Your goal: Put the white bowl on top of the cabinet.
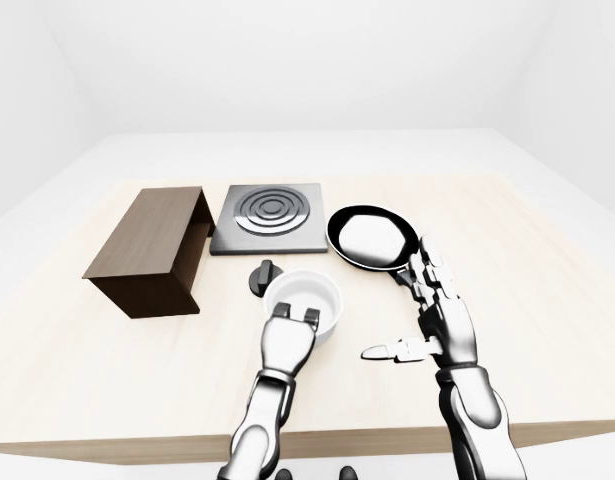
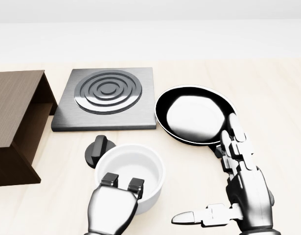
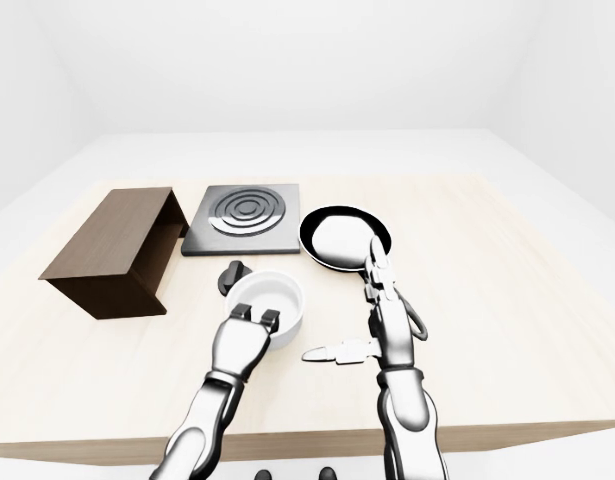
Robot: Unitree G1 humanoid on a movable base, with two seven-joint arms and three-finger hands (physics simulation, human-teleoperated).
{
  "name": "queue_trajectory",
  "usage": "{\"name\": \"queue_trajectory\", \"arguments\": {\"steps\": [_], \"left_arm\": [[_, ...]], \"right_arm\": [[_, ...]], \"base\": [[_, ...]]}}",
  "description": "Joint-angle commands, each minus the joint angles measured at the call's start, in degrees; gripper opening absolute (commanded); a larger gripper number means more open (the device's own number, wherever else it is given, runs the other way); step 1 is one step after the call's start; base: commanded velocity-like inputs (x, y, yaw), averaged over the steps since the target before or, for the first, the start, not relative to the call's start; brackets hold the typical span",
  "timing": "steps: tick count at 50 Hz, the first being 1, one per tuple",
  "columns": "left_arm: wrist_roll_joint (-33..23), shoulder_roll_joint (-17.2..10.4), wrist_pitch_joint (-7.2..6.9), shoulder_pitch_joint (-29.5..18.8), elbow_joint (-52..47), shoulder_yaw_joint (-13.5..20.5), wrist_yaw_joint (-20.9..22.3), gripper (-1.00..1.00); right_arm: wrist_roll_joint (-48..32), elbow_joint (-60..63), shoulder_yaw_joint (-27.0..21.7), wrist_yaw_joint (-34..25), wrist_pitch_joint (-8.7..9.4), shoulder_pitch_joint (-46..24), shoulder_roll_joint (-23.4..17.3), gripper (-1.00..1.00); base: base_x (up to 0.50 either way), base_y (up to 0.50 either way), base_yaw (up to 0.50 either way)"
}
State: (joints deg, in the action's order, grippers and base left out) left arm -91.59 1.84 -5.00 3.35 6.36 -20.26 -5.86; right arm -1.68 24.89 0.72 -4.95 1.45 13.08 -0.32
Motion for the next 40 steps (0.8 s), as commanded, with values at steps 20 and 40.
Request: {"name": "queue_trajectory", "arguments": {"steps": [20, 40], "left_arm": [[-4.41, -1.79, 0.00, 4.82, -21.21, -2.83, 10.06, -1.00], [-8.56, -2.00, 0.00, 7.91, -41.85, -5.91, 22.62, -1.00]], "right_arm": [[0.19, 1.07, 0.06, -0.13, 0.72, 0.24, 0.01, 1.00], [0.46, 1.61, -0.06, -0.28, 0.77, 0.52, 0.04, 1.00]], "base": [[0.00, 0.00, 0.00], [0.00, 0.00, 0.00]]}}
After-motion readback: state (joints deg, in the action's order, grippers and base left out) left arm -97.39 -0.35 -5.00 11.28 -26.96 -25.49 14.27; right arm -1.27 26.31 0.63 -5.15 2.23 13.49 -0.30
